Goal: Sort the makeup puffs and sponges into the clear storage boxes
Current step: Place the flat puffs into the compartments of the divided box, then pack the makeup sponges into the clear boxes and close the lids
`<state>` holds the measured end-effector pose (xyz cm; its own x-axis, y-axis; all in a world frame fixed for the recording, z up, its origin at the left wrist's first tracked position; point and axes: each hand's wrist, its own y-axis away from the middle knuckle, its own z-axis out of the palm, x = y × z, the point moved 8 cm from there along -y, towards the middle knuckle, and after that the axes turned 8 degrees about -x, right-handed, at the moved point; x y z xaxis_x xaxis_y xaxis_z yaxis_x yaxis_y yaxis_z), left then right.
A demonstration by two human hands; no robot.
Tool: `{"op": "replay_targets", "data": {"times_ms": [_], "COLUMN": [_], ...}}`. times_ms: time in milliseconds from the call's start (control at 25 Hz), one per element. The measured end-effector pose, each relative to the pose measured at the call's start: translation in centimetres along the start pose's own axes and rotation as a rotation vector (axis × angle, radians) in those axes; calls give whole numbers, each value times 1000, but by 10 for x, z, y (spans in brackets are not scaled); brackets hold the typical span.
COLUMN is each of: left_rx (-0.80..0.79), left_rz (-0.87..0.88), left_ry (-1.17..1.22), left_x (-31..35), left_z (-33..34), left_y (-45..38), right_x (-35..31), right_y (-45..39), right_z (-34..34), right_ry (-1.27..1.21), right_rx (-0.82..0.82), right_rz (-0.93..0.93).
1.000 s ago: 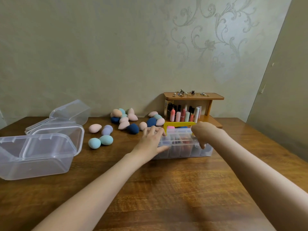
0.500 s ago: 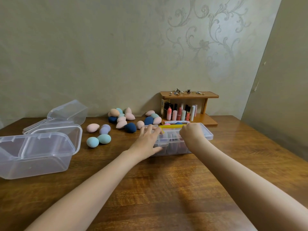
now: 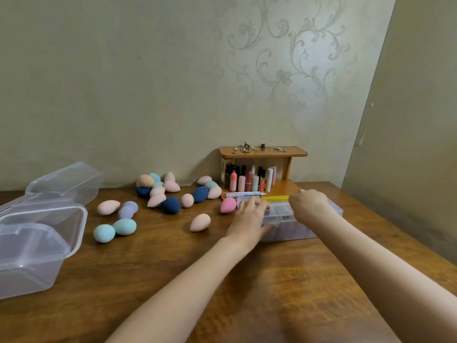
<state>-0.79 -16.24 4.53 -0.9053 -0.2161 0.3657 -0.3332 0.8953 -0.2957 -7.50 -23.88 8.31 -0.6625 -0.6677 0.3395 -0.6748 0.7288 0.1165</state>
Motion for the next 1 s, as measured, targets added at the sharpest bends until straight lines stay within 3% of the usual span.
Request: {"op": "replay_targets", "data": {"times_ms": [200,360,520,600,760,880,1000], "left_rx": [-113,64,135,153,269,186,24], "left_rz": [-47,-43,-145,-214,-319,-596,-846], "left_ry": [-193,-137,-298,-381,-669,-899,-798], "left_x": [-7,-50,-92,-108,-129,-145,-166], "left_z": [7,-40,-84,-103,-153,-183,-211], "left_y": [-26,21,88,123,198,235,251], "right_x": [-52,-96,-183,-213,-215,-224,-273], "right_y": [0,-2,-6,-14,-26,-12,30], "right_z": [-27,-41,-24,-15,-12,-28,-61], "right_ry": [-217,-321,-300,-205,-59,-207,-392], "right_rx": [137,301,94,63,69,80,96], "right_rz": [-205,-384,-666,-668,-476,-483,-660]}}
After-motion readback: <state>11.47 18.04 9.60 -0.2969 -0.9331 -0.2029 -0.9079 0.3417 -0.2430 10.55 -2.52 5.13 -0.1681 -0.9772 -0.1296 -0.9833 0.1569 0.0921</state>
